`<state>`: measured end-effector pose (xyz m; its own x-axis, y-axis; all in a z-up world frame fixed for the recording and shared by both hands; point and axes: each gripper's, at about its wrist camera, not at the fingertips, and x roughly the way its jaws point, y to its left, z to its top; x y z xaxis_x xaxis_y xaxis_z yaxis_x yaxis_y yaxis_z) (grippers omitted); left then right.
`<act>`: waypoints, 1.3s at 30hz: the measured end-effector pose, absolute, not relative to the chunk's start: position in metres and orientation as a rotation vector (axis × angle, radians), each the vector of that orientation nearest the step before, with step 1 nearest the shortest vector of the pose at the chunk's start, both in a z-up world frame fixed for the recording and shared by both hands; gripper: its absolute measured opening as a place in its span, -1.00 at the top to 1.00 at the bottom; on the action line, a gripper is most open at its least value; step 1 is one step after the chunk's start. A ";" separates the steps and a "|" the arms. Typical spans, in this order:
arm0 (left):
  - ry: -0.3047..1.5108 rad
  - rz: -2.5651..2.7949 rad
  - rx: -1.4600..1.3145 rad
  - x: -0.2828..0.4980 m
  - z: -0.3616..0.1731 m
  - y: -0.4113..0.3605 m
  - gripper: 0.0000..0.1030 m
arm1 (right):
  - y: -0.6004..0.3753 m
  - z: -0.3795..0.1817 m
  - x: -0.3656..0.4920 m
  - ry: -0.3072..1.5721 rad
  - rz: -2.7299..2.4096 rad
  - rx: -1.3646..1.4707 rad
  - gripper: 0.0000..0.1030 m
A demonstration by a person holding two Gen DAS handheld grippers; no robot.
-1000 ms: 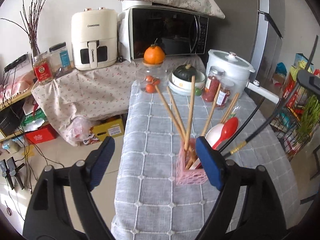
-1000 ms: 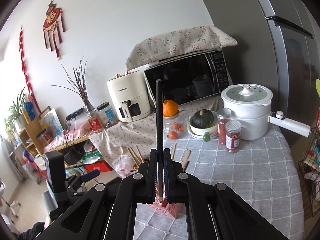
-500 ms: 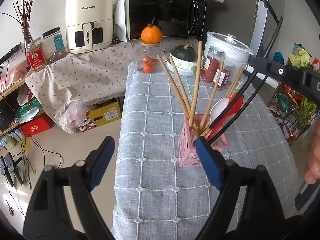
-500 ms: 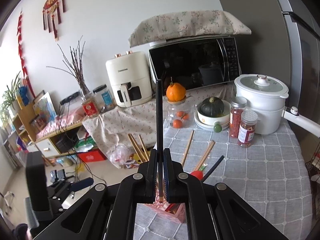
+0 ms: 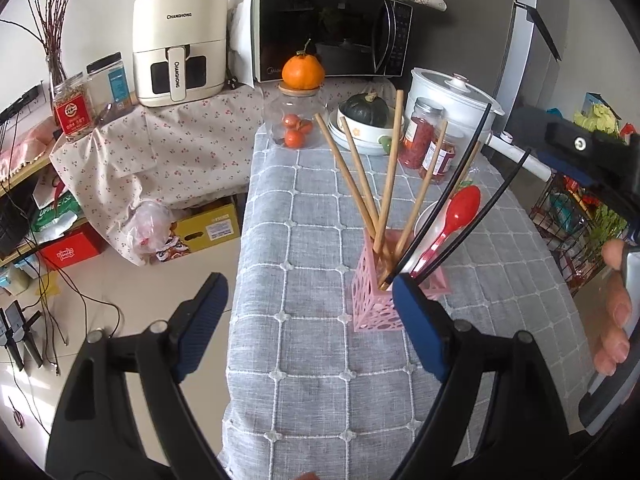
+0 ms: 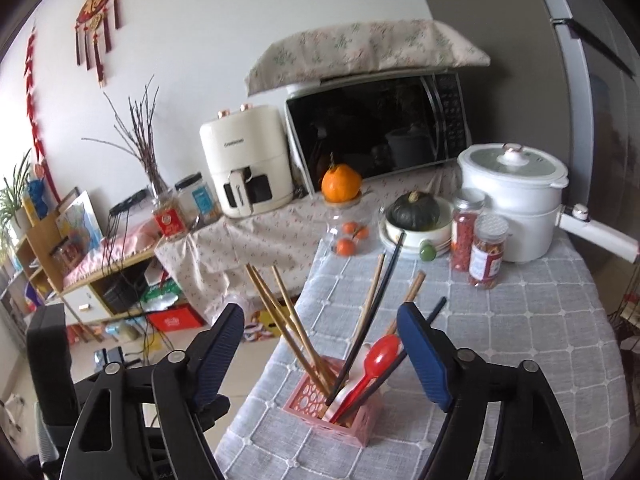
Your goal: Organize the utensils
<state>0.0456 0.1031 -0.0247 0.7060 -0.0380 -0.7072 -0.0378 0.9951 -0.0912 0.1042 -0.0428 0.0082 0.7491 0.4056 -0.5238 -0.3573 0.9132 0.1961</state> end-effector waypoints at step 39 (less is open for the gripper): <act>0.630 -0.010 -0.042 -0.032 0.033 0.011 -0.99 | -0.164 0.043 -0.017 0.581 -0.097 -0.047 -1.00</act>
<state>-0.0322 0.0113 0.0329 0.8083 -0.0221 -0.5884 -0.0033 0.9991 -0.0420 -0.0165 -0.1643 0.0426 0.8317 -0.1048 -0.5453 0.0780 0.9943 -0.0720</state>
